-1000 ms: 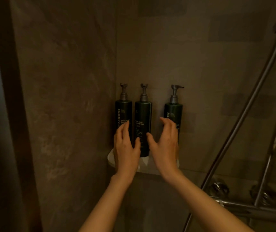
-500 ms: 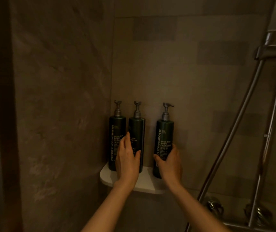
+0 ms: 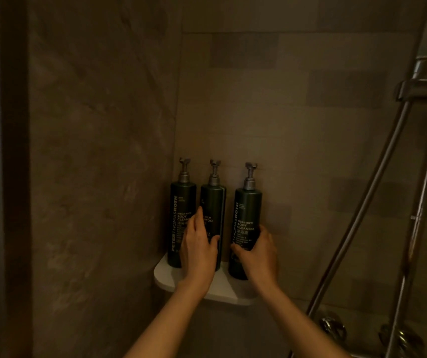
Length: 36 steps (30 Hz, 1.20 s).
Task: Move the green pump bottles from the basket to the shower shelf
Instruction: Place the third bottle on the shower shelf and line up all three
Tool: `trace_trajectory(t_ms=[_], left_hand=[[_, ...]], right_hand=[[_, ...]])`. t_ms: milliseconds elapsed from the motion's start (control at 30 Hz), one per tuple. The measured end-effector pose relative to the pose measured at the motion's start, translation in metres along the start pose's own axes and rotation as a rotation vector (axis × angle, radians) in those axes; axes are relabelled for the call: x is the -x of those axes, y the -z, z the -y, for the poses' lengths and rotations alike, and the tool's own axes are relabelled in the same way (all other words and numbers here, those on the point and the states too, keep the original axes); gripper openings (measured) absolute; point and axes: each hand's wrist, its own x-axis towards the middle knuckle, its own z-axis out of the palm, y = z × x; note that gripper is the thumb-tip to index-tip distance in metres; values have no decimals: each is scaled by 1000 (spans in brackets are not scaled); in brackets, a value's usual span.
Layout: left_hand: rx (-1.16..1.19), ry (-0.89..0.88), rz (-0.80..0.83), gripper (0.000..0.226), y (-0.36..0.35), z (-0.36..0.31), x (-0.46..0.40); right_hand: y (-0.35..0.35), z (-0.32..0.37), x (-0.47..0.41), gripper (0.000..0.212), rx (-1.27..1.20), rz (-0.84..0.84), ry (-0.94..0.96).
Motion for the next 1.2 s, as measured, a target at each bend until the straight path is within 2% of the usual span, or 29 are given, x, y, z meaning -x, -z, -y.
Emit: trace_trajectory(t_ms=[1200], left_hand=[[25, 7, 20, 75, 2, 1, -3]], right_hand=[[-3, -1, 3, 63, 19, 28, -38]])
